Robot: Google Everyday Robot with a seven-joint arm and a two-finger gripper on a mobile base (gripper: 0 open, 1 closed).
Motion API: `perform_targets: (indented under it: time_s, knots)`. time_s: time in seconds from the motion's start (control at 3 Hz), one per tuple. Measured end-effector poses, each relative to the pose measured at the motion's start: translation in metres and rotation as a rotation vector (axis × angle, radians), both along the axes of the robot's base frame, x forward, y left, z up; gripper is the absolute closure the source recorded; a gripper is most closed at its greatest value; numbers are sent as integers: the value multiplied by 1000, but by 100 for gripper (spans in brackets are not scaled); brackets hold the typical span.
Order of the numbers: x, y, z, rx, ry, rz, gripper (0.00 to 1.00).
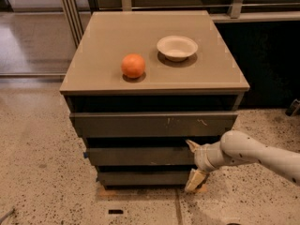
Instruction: Open middle drawer
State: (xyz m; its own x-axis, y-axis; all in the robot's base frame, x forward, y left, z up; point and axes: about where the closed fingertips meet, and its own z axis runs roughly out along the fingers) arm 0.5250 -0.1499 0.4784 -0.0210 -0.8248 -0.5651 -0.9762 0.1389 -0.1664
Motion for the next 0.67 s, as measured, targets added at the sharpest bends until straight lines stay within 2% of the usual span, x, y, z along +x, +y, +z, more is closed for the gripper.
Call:
perform_targets:
  time_s: [0.33,0.67]
  knots:
    - [0,0,-1,-1,-1,-2,0]
    - [9,-5,-10,-9,-27,-22,0]
